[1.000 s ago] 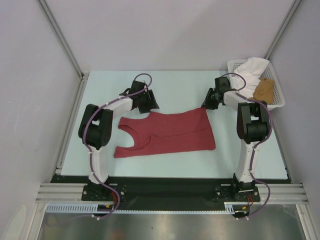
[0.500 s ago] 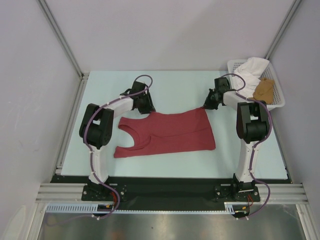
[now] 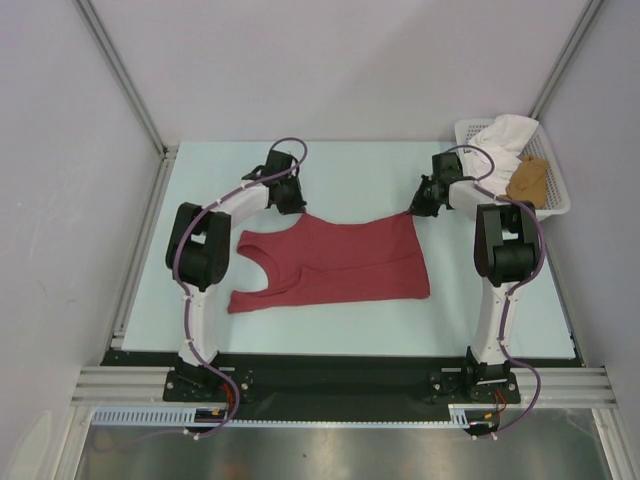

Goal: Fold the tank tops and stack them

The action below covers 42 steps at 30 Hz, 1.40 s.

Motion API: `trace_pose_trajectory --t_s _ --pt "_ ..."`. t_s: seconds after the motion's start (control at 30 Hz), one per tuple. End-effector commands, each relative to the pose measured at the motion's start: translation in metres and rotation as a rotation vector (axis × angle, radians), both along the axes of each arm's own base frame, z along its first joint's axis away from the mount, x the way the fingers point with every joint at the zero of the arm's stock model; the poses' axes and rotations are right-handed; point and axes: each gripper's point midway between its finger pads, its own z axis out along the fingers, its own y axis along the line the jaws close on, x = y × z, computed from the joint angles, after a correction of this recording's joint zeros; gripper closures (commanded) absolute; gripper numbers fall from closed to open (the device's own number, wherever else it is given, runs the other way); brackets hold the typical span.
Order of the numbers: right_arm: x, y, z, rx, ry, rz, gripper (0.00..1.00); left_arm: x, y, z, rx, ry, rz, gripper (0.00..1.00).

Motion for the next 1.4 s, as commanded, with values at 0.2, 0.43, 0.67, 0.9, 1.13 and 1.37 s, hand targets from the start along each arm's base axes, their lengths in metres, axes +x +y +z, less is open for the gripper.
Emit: trace_pose_trajectory --t_s 0.2,0.43,0.67,0.9,1.13,1.37 --pt "0.033 -0.023 0.032 0.025 -0.095 -0.053 1.0 0.023 0.019 0.017 0.032 -0.064 0.039 1.0" --pt "0.03 -0.02 0.031 0.046 -0.095 -0.034 0.95 0.018 0.012 0.007 -0.01 -0.057 0.018 1.0" --pt "0.019 -0.017 0.035 0.063 -0.099 -0.033 0.99 0.002 0.01 0.02 -0.048 -0.076 0.011 1.0" --pt "0.004 -0.018 0.048 0.07 -0.119 -0.044 0.99 -0.019 0.02 0.033 -0.045 -0.116 0.021 1.0" --pt "-0.014 -0.021 0.053 0.06 -0.128 -0.055 0.99 -0.039 0.022 0.029 -0.043 -0.116 0.009 1.0" --pt "-0.032 -0.023 0.05 0.053 -0.119 -0.06 1.0 -0.056 0.019 0.034 -0.045 -0.136 -0.003 1.0"
